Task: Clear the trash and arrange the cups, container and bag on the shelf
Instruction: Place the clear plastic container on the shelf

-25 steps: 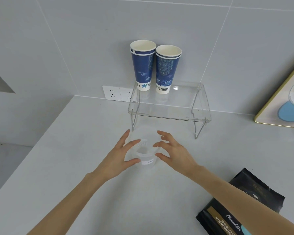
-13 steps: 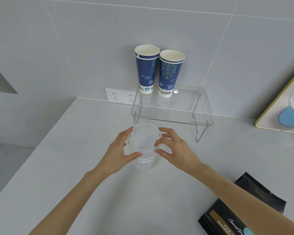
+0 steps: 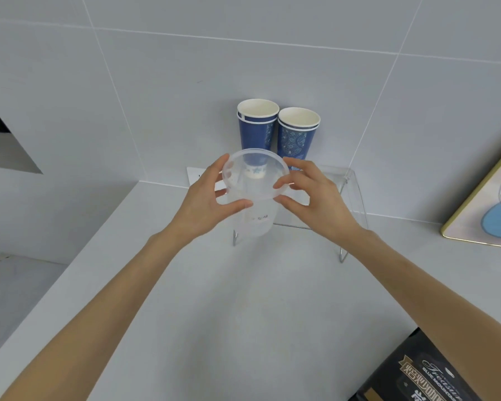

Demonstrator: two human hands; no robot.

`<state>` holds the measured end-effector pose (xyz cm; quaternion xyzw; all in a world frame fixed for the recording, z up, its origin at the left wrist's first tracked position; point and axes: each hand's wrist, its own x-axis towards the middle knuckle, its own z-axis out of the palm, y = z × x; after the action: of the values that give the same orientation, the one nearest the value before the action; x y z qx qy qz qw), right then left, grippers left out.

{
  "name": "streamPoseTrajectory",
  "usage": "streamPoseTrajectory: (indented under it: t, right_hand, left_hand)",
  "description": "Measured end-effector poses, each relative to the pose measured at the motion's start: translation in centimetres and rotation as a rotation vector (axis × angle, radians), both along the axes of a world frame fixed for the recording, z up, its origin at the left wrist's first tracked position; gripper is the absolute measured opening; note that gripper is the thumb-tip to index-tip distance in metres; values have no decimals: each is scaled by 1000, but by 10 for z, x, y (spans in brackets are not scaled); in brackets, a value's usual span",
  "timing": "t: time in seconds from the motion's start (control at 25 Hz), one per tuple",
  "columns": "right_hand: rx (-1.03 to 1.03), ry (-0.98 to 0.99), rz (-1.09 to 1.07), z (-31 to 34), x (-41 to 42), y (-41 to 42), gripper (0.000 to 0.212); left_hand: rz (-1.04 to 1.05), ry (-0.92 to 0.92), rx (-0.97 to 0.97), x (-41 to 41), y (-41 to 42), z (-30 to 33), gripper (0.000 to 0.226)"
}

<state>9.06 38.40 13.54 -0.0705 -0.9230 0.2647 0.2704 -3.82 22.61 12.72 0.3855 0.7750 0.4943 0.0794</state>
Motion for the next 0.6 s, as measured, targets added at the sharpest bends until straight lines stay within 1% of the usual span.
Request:
streamPoseTrajectory:
  t: [0.24, 0.4, 0.6]
  right_hand:
    - [5, 7, -19, 7, -33, 24, 17]
    - [-3, -37, -29, 1, -54, 40, 18]
    - [-47, -55, -52, -11, -70, 53, 18]
  left_hand:
    - [7, -23, 6, -31, 30, 8, 82]
    - [13, -20, -13, -52, 50, 0, 82]
    - [16, -70, -13, -67, 70, -17, 83]
